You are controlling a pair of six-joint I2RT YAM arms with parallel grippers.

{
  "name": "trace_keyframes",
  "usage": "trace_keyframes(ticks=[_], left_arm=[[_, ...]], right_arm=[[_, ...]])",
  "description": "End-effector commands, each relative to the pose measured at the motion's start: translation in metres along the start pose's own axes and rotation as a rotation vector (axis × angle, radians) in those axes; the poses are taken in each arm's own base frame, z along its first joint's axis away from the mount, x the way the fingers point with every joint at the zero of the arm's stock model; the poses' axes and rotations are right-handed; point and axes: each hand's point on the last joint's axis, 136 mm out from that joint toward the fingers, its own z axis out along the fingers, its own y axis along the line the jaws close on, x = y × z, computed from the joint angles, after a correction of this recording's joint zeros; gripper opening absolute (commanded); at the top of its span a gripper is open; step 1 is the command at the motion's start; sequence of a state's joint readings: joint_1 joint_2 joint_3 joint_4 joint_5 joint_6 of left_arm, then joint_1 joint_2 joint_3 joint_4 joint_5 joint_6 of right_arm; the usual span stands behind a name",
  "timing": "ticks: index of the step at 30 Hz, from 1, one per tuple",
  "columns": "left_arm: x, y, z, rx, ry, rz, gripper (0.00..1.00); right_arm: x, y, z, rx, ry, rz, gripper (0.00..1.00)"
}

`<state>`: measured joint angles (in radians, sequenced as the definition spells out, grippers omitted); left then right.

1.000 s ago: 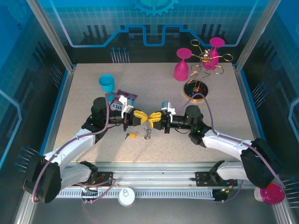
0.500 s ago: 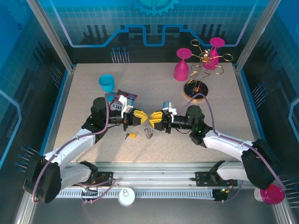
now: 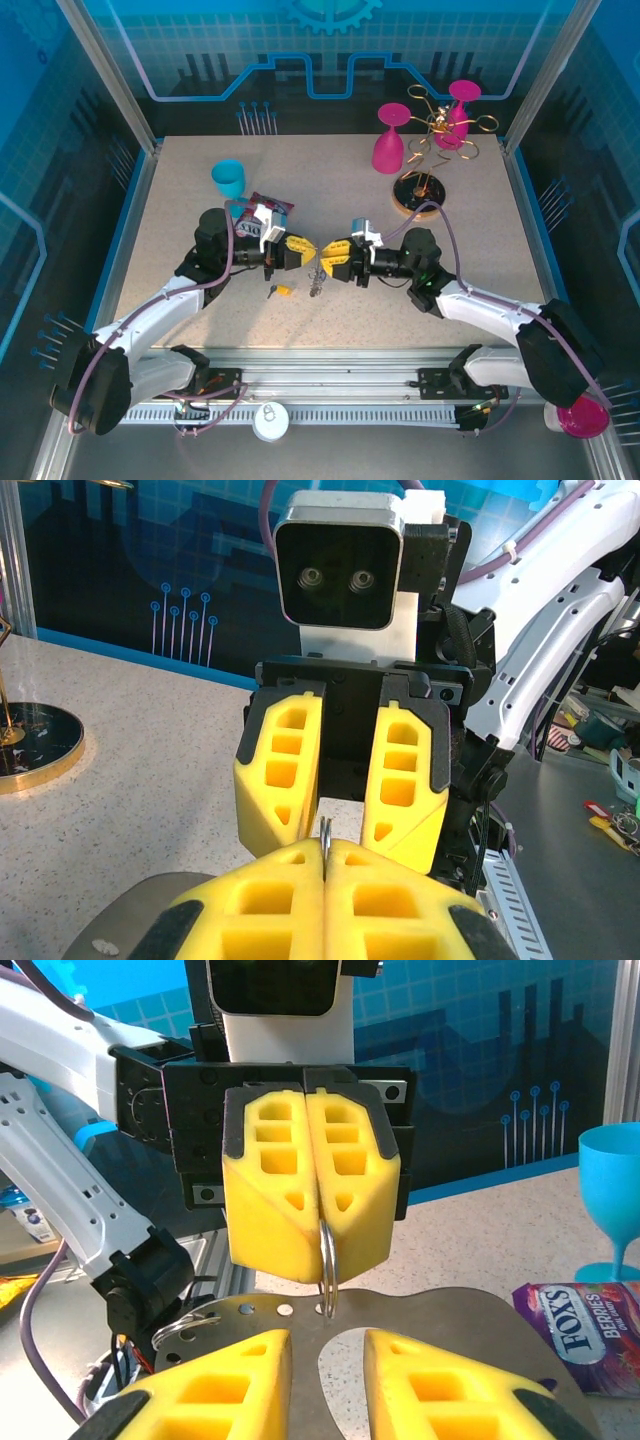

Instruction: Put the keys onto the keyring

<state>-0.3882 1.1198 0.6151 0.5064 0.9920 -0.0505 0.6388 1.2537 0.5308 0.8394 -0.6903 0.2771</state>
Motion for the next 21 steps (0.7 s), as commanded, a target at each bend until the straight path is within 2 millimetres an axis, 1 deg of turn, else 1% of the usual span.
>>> trace_keyframes(ticks=[1,10,13,18,21], left_arm=[[0.001,-0.002,0.000,0.013,-0.004,0.031,0.00],[0.002,-0.003,0.000,0.015,-0.002,0.032,0.00],[0.002,-0.003,0.000,0.015,-0.002,0.032,0.00],[0.003,-0.002,0.000,0.015,-0.001,0.031,0.00],[0.003,-0.002,0.000,0.016,-0.002,0.031,0.00]], right_arm=[[-0.016,0.002,0.004,-0.036,-0.043,-0.018,0.25],[-0.025,-0.001,0.010,-0.060,-0.083,-0.011,0.23],[-0.024,-0.002,0.010,-0.054,-0.083,-0.009,0.23],[-0.025,-0.002,0.011,-0.059,-0.079,-0.006,0.19],[-0.024,-0.003,0.013,-0.061,-0.072,0.005,0.14]])
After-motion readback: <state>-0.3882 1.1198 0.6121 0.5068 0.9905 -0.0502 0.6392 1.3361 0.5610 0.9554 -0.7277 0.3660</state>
